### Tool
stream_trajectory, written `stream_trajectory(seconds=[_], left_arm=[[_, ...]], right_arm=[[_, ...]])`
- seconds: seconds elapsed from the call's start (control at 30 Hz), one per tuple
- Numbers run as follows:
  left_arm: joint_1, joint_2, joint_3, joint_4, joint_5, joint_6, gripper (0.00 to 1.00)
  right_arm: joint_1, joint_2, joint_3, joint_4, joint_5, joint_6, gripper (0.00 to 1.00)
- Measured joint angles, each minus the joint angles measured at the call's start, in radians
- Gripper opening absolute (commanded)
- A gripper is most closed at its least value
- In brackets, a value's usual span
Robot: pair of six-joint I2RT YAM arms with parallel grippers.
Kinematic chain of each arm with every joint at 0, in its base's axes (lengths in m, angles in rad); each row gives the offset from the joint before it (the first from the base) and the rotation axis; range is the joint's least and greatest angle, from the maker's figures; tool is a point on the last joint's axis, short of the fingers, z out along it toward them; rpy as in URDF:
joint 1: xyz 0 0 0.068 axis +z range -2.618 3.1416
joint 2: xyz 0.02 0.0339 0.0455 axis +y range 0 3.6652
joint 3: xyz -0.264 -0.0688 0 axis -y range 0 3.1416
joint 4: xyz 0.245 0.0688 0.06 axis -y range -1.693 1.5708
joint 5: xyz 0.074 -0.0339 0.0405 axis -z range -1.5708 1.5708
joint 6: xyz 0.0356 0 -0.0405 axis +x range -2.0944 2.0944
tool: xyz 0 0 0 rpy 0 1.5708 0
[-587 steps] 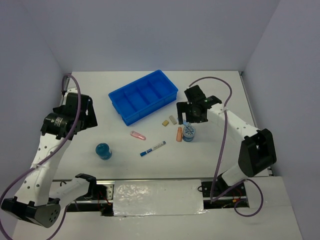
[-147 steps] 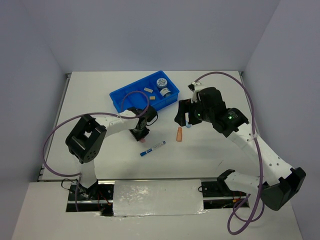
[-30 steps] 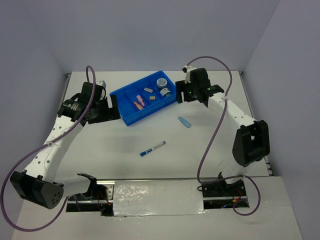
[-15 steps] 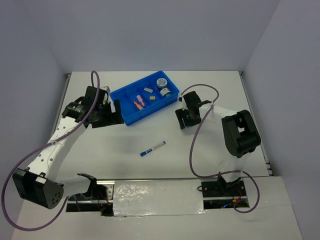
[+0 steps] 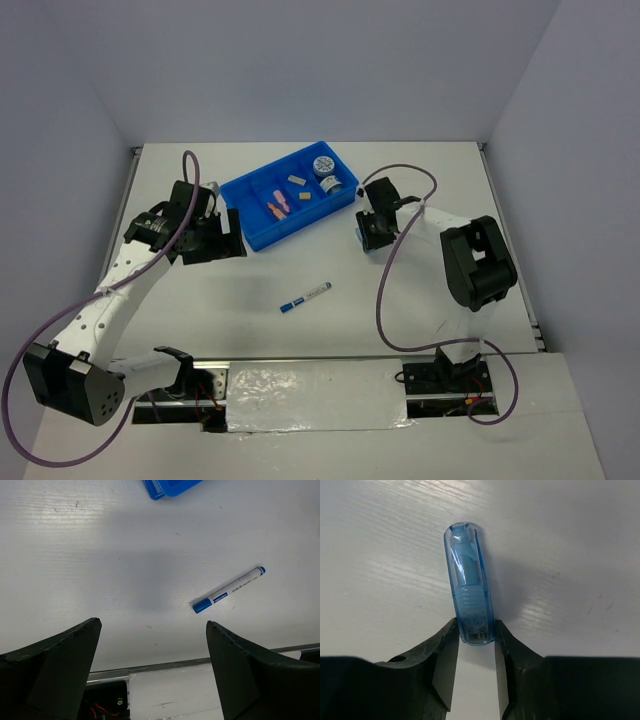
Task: Sort the stationery into containers
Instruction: Pick up the stationery from the center of the board, then place the stationery in the storage box.
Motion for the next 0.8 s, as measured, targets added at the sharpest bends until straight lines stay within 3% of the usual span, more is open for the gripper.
stream_trajectory(seconds=[0.2, 0.3, 0.57, 0.73, 0.77, 0.8], left_arm=[[0.000, -0.005, 0.000, 0.000, -0.006, -0.002, 0.99], [0.000, -0.005, 0.000, 0.002, -0.009, -0.003, 0.99], [0.000, -0.014, 0.042, -0.010, -0.008, 0.014, 0.99], [0.000, -0.080, 0.055, -0.012, -0.007, 0.066, 0.99], [0.000, -0.095, 0.053, -0.011, -0.007, 0.077, 0.99], [0.000, -0.113, 0.047, -0.008, -0.007, 0.083, 0.99]], right_arm=[[0.063, -0.119, 0.017, -0.013, -0.091, 0.096, 0.26], [0.137, -0.144, 0.153, -0.027, -0.125, 0.142, 0.26], [0.240, 0.174, 0.771, -0.092, -0.127, 0.225, 0.32], [0.249, 0.349, 0.902, -0.161, -0.101, 0.258, 0.47], [0.249, 0.372, 0.908, -0.177, -0.098, 0.266, 0.57], [0.250, 0.389, 0.915, -0.191, -0.095, 0.275, 0.61]])
